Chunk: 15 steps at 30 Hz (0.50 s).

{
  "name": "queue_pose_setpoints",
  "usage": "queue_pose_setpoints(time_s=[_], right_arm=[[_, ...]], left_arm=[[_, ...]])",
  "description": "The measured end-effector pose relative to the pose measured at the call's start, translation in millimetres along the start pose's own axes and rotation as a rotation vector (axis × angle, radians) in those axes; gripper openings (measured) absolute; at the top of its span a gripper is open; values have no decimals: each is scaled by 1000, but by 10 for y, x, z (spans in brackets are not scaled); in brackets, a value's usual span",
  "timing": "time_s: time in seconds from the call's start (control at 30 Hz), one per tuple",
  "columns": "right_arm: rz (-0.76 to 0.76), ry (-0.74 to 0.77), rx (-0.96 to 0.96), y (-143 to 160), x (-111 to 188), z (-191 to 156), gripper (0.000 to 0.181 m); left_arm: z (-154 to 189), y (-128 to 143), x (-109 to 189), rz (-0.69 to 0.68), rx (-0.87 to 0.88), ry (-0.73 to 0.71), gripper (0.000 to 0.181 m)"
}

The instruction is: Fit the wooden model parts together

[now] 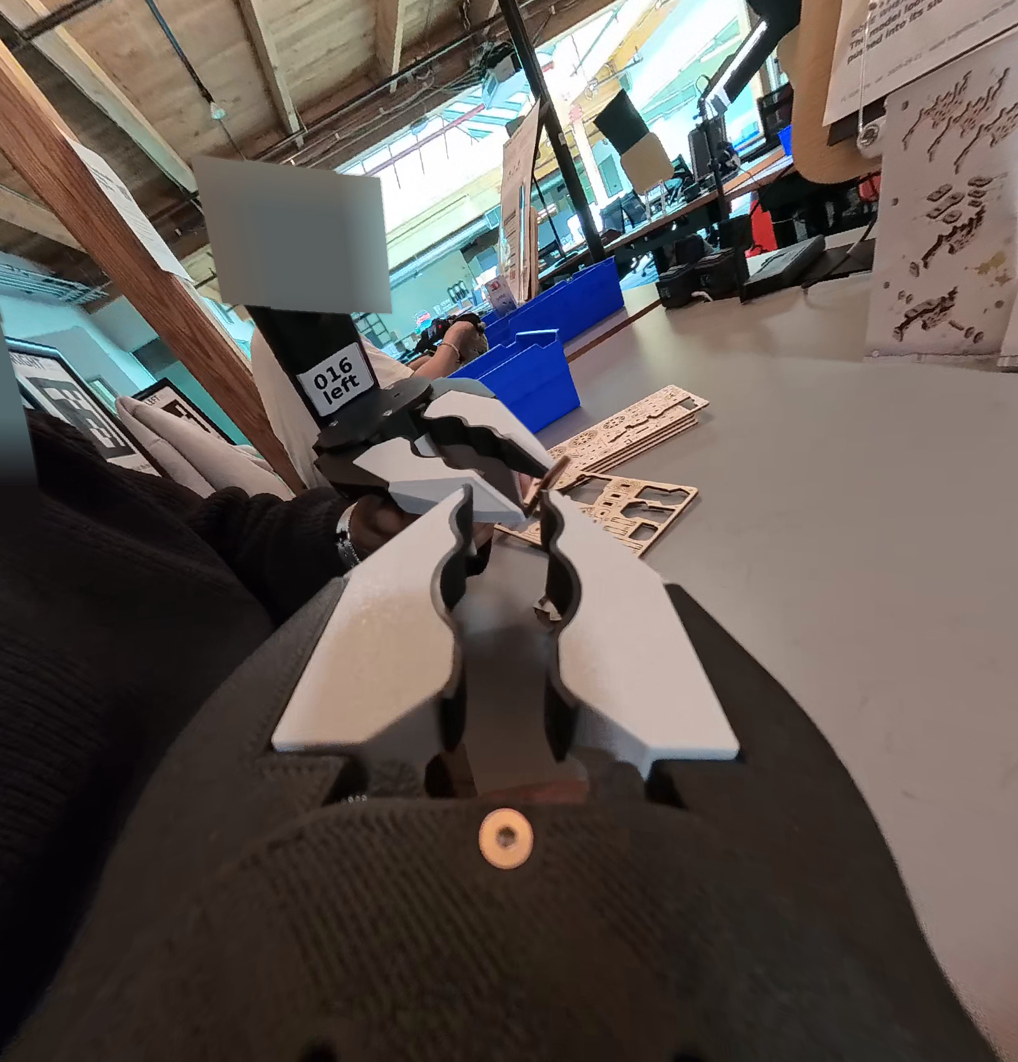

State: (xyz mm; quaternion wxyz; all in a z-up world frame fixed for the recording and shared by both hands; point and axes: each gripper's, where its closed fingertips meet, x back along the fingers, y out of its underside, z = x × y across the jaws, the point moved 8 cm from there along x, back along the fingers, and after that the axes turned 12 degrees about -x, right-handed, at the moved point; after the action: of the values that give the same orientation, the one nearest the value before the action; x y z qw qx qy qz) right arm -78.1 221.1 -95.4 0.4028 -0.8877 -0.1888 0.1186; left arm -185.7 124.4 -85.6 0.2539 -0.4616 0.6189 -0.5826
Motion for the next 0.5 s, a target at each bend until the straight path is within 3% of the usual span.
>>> queue_pose_setpoints(time_s=[0.5], right_arm=[[-25,28,-4,21,-5,32,18]], left_arm=[[77,2,-10,10,-62,-1,13]])
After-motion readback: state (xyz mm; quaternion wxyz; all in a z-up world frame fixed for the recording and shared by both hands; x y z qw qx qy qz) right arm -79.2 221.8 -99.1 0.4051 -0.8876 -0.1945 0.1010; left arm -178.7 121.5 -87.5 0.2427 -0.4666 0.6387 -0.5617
